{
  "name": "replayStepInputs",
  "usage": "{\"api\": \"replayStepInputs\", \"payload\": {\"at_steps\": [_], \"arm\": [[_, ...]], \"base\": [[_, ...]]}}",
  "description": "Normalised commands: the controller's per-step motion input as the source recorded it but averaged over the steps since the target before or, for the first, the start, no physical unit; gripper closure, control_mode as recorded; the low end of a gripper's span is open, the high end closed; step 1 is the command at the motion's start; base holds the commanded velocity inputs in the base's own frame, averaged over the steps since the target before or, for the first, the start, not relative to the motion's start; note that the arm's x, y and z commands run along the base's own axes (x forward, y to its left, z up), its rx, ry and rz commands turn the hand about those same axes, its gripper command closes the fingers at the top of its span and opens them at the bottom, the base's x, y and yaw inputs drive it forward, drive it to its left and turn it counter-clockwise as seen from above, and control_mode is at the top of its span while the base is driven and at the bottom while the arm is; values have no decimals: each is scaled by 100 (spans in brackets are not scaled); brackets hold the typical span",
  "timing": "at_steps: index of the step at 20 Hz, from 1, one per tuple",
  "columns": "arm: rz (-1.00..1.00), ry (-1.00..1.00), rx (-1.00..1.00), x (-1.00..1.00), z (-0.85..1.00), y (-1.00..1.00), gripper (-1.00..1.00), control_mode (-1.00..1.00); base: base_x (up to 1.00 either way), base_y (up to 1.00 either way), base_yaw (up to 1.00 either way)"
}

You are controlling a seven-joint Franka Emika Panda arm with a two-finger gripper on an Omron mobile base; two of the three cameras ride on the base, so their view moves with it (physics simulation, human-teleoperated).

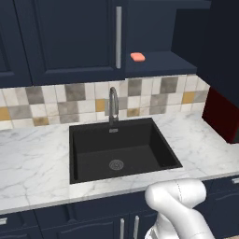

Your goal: Pick up the bar soap and bar soap from the sink, and place them back in the cabinet, and close the cabinet doors.

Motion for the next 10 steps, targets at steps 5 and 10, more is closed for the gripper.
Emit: {"api": "replayStepInputs", "payload": {"at_steps": [5,10], "arm": [[3,5,17,-4,0,-47,-100,-100],[3,3,11,0,0,-41,-100,-100]], "base": [[0,0,0],[0,0,0]]}}
